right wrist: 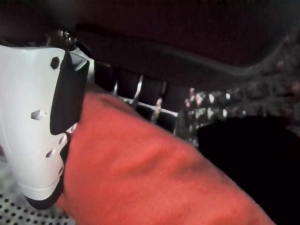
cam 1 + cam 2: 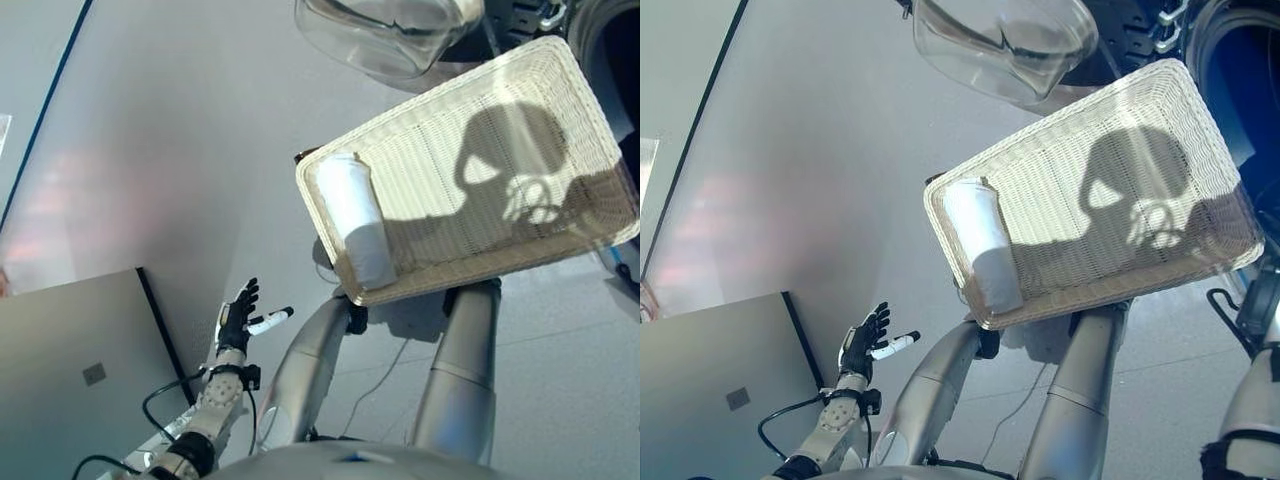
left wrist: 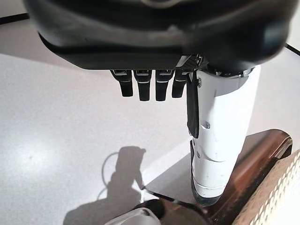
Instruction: Pick up the clothes and place them into the washing machine
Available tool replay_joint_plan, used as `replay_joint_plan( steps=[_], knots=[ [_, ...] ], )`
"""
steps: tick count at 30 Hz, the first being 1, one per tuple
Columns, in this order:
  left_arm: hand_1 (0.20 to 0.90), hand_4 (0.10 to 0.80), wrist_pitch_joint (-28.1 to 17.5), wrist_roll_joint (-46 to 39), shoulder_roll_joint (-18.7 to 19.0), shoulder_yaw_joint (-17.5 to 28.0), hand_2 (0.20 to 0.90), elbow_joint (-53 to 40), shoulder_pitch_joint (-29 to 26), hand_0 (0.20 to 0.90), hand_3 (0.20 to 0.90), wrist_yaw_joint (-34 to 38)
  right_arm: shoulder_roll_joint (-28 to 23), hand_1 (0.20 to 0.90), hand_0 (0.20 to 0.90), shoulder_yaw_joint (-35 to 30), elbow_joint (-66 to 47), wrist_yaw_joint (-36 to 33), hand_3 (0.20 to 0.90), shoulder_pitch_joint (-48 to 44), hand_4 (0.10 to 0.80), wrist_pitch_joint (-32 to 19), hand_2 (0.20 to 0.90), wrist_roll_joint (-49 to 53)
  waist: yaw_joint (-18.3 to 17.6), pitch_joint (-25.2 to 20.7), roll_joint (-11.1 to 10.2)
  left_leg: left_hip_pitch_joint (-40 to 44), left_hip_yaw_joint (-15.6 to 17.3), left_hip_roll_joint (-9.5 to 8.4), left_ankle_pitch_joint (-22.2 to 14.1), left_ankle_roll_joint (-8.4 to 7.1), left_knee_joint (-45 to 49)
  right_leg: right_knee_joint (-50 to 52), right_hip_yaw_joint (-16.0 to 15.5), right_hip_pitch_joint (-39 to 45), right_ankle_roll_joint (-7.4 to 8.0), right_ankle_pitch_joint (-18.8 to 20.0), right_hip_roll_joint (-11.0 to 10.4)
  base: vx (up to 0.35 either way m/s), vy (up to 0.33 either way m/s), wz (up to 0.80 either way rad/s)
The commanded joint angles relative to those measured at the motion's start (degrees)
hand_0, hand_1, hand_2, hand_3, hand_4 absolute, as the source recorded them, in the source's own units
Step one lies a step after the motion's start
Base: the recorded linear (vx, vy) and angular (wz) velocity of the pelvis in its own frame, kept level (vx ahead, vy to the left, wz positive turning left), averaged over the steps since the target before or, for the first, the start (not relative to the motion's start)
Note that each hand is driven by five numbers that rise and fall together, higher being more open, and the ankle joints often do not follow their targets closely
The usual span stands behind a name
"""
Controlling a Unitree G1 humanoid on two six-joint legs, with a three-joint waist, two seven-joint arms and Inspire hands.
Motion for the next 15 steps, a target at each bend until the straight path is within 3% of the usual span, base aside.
replay_joint_plan(
  steps=[1, 2, 3, 4, 5, 7, 10, 12, 15],
  knots=[
    [0.900, 0.800, -1.2, -1.5, 3.7, 3.6, 0.900, 5.0, 3.2, 0.900, 0.900, 2.5, -12.9, 0.200, 0.200, 7.9, -6.7, -0.5, 0.200, -1.4, 0.300, -4.6, 0.200, -4.0, -0.5, -5.2, -0.4, -3.6, 0.7, 2.80, -9.6, -3.39, 11.8, -0.9, -3.9, 1.7, -3.90, 0.7, 6.1, -0.016, -0.036, -0.05],
    [0.900, 0.800, -1.3, -1.5, 3.7, 3.5, 0.900, 5.1, 3.1, 0.900, 0.900, 2.6, -13.1, 0.200, 0.200, 8.2, -6.7, -0.7, 0.200, -1.7, 0.300, -4.6, 0.200, -4.2, -0.6, -5.2, -0.5, -3.6, 0.7, 2.86, -9.6, -3.32, 11.2, -1.3, -3.9, 1.8, -3.96, 0.6, 6.1, -0.012, -0.018, -0.05],
    [0.900, 0.800, -1.3, -1.4, 3.7, 3.5, 0.900, 5.0, 3.0, 0.900, 0.900, 2.7, -13.2, 0.433, 0.433, 8.6, -6.3, -0.8, 0.433, -2.1, 0.467, -4.4, 0.433, -4.6, -0.7, -5.2, -0.6, -3.6, 0.6, 2.71, -9.5, -3.25, 11.2, -1.5, -3.9, 1.9, -4.04, 0.6, 6.1, 0.000, 0.000, 0.00],
    [0.900, 0.800, -1.4, -1.4, 3.9, 3.3, 0.900, 4.7, 3.1, 0.900, 0.900, 2.8, -13.5, 0.900, 0.900, 9.9, -5.8, -1.1, 0.900, -3.2, 0.800, -3.9, 0.900, -5.2, -0.5, -5.3, -0.8, -3.7, 0.6, 2.72, -9.4, -3.21, 11.1, -1.3, -4.0, 1.7, -4.04, 0.7, 6.1, 0.000, 0.000, 0.00],
    [0.900, 0.800, -1.4, -1.4, 3.9, 3.4, 0.900, 4.7, 3.1, 0.900, 0.900, 2.8, -13.5, 0.900, 0.900, 10.1, -5.7, -1.1, 0.900, -3.5, 0.800, -3.9, 0.900, -5.2, -0.6, -5.3, -0.7, -3.7, 0.6, 2.72, -9.4, -3.21, 11.1, -1.3, -4.0, 1.7, -4.04, 0.7, 6.1, 0.000, 0.000, 0.00],
    [0.900, 0.800, -1.1, -0.3, 5.0, 3.2, 0.900, 4.9, 3.6, 0.900, 0.900, 3.3, -15.7, 0.900, 0.900, 17.4, -0.5, -5.2, 0.900, -6.0, 0.800, 3.4, 0.900, -16.3, 0.1, -6.1, -1.7, -3.2, 0.5, 2.52, -8.9, -3.20, 9.9, -2.1, -4.2, 2.0, -3.90, 1.0, 5.9, 0.000, 0.000, 0.00],
    [0.900, 0.800, -1.0, 2.8, 5.3, 4.1, 0.900, 2.9, 4.4, 0.900, 0.900, 3.5, -18.0, 0.900, 0.900, 34.7, 6.8, -9.4, 0.900, -9.2, 0.800, 15.7, 0.900, -38.8, 0.9, -7.0, -0.9, -2.4, 0.4, 2.32, -7.8, -3.14, 7.7, -3.2, -4.7, 2.5, -3.93, 1.7, 5.4, -0.005, 0.005, 0.01],
    [0.900, 0.800, -1.0, 3.3, 5.6, 5.0, 0.900, 0.9, 4.8, 0.900, 0.900, 3.3, -18.5, 0.900, 0.900, 39.3, 9.0, -8.0, 0.900, -10.4, 0.800, 18.7, 0.900, -43.9, 1.2, -7.2, -1.0, -2.0, 0.2, 2.26, -7.4, -3.07, 6.9, -3.8, -5.0, 2.9, -3.94, 2.0, 5.3, -0.006, 0.005, -0.02],
    [0.900, 0.800, -0.9, 3.0, 6.0, 5.4, 0.900, -1.2, 5.4, 0.900, 0.900, 3.4, -17.7, 0.900, 0.900, 39.3, 10.3, -5.7, 0.900, -11.7, 0.800, 18.1, 0.900, -41.0, 1.6, -7.7, -0.9, -1.4, 0.1, 1.87, -6.9, -2.93, 5.8, -4.7, -5.3, 3.5, -3.89, 2.4, 5.1, 0.000, 0.000, 0.00]
  ],
)
